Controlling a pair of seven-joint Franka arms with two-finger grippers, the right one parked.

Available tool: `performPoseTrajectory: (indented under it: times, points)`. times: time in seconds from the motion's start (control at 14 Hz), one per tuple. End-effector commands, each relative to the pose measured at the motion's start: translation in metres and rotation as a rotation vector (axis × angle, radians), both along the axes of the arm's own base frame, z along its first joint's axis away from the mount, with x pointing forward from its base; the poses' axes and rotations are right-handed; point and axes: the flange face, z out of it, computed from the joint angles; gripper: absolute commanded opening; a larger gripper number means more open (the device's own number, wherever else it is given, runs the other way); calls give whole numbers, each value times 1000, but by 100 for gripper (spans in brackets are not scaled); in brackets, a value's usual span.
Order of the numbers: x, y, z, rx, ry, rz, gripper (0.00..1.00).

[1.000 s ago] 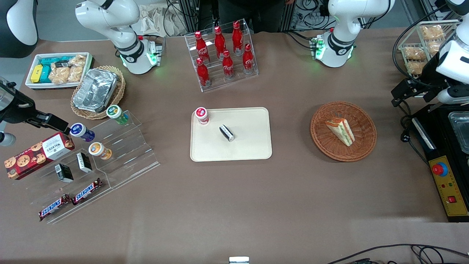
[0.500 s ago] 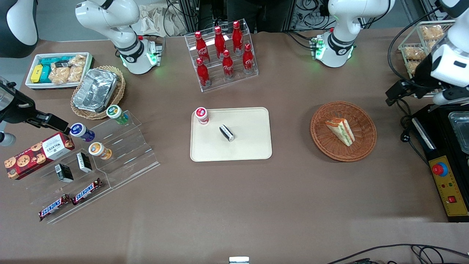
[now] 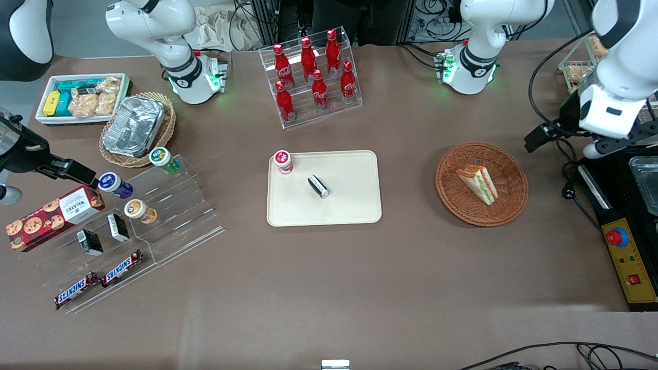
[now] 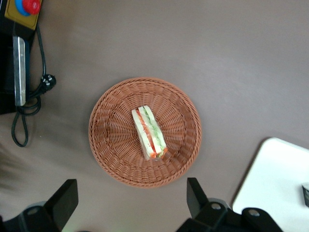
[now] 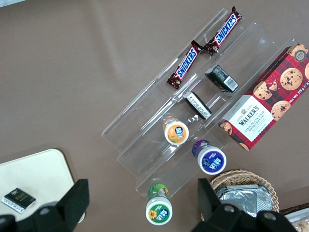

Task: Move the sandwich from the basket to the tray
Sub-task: 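Move the left gripper over the wicker basket toward the sandwich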

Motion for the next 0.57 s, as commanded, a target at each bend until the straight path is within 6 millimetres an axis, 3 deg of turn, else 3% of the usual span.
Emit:
performPoseTrajectory:
  times: [0.0,0.21,0.5]
  points:
    - [-25,1,-48,20,-13,95,100]
    - [-31,-2,-92,21,-14,163,100]
    - [-56,-12,-162,17,-24,197,100]
